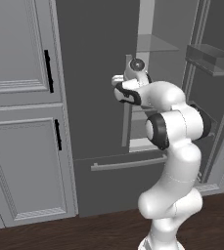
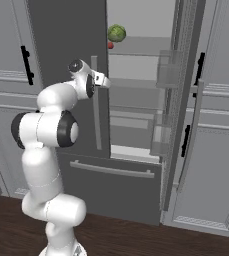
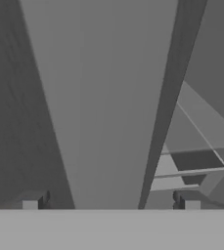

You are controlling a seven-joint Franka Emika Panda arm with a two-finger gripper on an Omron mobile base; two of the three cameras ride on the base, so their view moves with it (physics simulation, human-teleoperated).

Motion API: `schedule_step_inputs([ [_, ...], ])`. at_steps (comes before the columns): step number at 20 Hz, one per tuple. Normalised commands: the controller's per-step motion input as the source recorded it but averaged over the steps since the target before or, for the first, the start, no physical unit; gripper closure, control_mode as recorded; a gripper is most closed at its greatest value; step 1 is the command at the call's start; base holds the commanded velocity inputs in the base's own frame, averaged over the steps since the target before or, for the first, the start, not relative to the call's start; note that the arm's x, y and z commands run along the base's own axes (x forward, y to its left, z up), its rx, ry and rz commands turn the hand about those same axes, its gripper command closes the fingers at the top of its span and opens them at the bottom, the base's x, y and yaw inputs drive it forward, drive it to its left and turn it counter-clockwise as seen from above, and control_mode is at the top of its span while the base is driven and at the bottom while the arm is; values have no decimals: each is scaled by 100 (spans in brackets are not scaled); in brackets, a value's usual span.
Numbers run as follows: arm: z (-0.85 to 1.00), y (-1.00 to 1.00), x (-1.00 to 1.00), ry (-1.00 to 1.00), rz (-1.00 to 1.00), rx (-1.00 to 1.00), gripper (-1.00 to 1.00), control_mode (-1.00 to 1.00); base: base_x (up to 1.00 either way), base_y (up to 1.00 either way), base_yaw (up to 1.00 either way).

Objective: Take the strawberry from the fridge and place it on top of the pancake, located on the dining counter.

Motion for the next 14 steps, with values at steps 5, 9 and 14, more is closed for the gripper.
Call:
schedule_step_inputs([
  [5, -12, 0, 45, -2, 0, 0, -100, -100, 0, 0, 0],
  [9, -15, 0, 44, -11, 0, 0, -100, -100, 0, 0, 0],
  [14, -1, 0, 25, -5, 0, 0, 100, -100, 0, 0, 0],
])
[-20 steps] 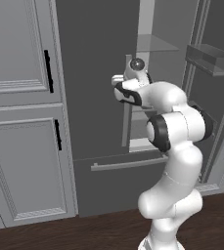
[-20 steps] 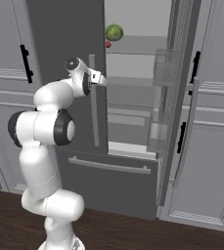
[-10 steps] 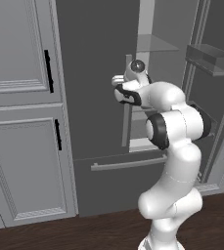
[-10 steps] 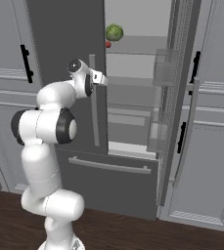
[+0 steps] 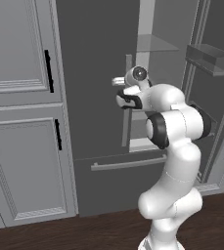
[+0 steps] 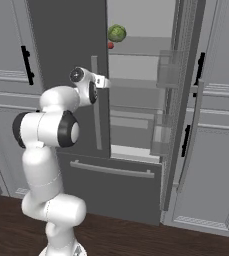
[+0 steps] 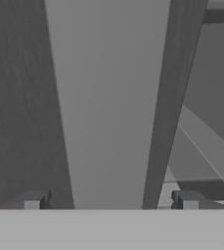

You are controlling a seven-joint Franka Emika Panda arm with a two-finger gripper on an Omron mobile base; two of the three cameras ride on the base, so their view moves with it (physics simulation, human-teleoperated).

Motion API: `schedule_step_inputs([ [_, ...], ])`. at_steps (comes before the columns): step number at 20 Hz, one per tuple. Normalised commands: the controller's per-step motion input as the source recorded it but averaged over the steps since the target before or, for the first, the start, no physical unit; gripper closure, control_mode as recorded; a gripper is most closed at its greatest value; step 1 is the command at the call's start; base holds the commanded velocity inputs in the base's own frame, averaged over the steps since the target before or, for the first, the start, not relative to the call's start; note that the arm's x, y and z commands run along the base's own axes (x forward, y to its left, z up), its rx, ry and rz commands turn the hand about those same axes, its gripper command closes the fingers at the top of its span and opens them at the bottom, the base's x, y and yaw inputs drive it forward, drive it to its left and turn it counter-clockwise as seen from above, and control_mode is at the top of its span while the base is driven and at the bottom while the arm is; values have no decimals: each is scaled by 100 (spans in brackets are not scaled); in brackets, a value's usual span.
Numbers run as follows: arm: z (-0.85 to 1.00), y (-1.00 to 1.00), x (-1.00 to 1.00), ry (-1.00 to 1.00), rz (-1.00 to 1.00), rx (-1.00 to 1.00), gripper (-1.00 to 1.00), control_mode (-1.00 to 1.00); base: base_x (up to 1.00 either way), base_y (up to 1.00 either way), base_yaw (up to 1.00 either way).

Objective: Take the strawberry from the fridge and place it on top of the pancake, located on the dining counter.

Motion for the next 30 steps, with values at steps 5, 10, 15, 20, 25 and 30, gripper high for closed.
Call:
schedule_step_inputs([
  [5, 0, 0, 6, -1, 0, 0, 100, -100, 0, 0, 0],
  [10, 0, 6, -29, 0, -7, 0, 100, -100, 0, 0, 0],
  [15, 1, 10, -63, 0, -14, 0, 100, -100, 0, 0, 0],
  [20, 0, 24, -64, 0, -28, -1, 100, -100, 0, 0, 0],
  [25, 0, 25, -73, 0, -31, 0, 100, -100, 0, 0, 0],
  [30, 0, 27, -72, 0, -32, 0, 100, -100, 0, 0, 0],
])
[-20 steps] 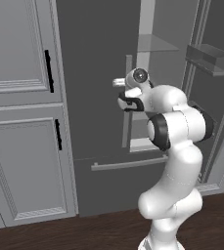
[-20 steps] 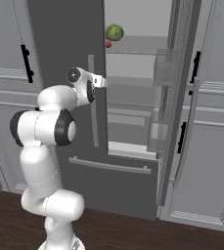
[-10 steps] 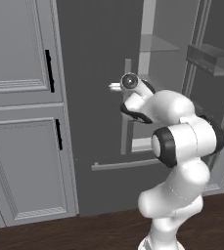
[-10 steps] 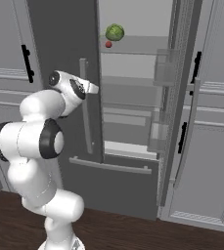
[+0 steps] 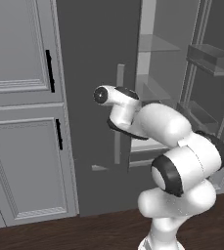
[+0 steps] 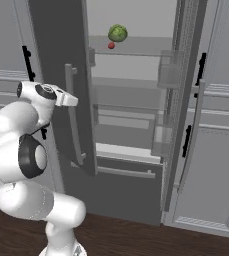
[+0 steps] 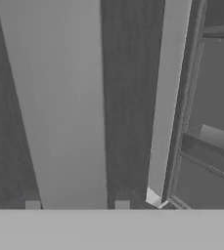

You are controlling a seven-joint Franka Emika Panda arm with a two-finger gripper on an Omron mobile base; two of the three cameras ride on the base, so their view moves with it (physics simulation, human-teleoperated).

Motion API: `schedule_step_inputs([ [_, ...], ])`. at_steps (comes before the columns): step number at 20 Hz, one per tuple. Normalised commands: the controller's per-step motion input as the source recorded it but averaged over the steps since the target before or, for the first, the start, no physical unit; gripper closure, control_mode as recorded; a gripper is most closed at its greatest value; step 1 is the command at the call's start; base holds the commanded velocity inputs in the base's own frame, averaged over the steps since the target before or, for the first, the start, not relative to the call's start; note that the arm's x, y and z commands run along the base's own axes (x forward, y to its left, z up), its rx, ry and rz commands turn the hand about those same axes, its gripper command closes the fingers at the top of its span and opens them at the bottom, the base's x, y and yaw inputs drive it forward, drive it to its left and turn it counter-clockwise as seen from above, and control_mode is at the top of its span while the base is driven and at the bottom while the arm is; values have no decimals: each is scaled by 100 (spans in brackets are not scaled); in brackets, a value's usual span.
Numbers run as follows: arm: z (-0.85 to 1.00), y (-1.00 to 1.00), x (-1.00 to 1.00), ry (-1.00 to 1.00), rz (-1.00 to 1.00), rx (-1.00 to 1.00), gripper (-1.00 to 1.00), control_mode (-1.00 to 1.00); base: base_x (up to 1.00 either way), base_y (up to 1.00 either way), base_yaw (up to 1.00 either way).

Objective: Take the strawberry from the fridge and place it on top of the pancake, located on the dining counter.

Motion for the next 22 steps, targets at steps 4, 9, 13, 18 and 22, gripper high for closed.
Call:
schedule_step_inputs([
  [4, 0, 39, -69, 0, -27, 0, 100, -100, 0, 0, 0],
  [9, 5, 42, -66, 0, -20, 0, 100, -100, 0, 0, 0],
  [13, 0, 35, -55, 0, -8, 0, 100, -100, 0, 0, 0],
  [18, 0, 31, -34, 0, 0, -2, 100, -100, 0, 0, 0],
  [22, 0, 23, -6, 0, -2, -3, -100, -100, 0, 0, 0],
])
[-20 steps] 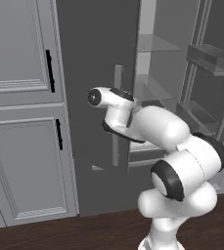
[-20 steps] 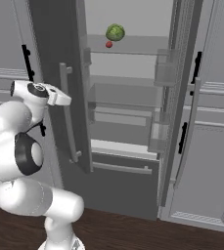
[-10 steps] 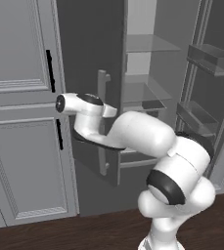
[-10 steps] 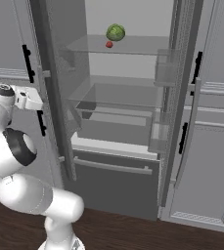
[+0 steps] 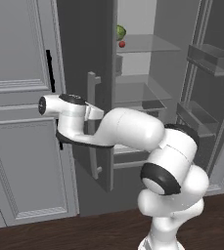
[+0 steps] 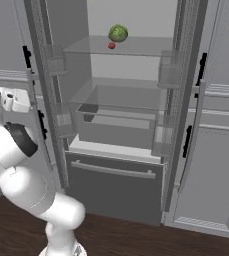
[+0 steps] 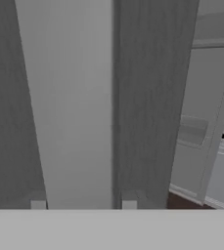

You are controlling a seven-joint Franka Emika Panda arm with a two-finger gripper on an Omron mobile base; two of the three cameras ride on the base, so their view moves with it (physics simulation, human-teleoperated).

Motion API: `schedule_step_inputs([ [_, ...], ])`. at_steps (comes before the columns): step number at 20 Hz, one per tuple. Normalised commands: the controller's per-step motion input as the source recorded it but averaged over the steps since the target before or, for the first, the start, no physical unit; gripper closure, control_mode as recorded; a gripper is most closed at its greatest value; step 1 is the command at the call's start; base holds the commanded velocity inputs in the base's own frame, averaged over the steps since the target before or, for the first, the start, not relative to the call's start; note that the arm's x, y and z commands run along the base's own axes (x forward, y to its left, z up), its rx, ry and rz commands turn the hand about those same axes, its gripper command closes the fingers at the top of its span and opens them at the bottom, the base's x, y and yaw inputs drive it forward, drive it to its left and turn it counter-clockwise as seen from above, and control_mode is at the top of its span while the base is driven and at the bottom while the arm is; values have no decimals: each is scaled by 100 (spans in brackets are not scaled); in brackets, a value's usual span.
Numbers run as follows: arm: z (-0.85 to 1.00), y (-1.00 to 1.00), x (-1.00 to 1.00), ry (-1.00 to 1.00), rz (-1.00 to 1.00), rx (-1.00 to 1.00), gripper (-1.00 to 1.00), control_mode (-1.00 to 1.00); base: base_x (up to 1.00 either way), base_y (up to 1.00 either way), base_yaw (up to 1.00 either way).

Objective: Take the strawberry from the fridge and place it on top of the pancake, located on the dining counter.

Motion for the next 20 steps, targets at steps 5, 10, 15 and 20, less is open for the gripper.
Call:
schedule_step_inputs([
  [5, 0, 15, -1, 0, -1, -1, -100, -100, 0, 0, 0],
  [10, 0, 26, 1, 0, -2, 0, -100, -100, 0, 0, 0],
  [15, 0, 18, -8, 0, -5, 0, -100, -100, 0, 0, 0],
  [20, 6, -6, -66, 0, -7, 2, -100, -100, 0, 0, 0],
])
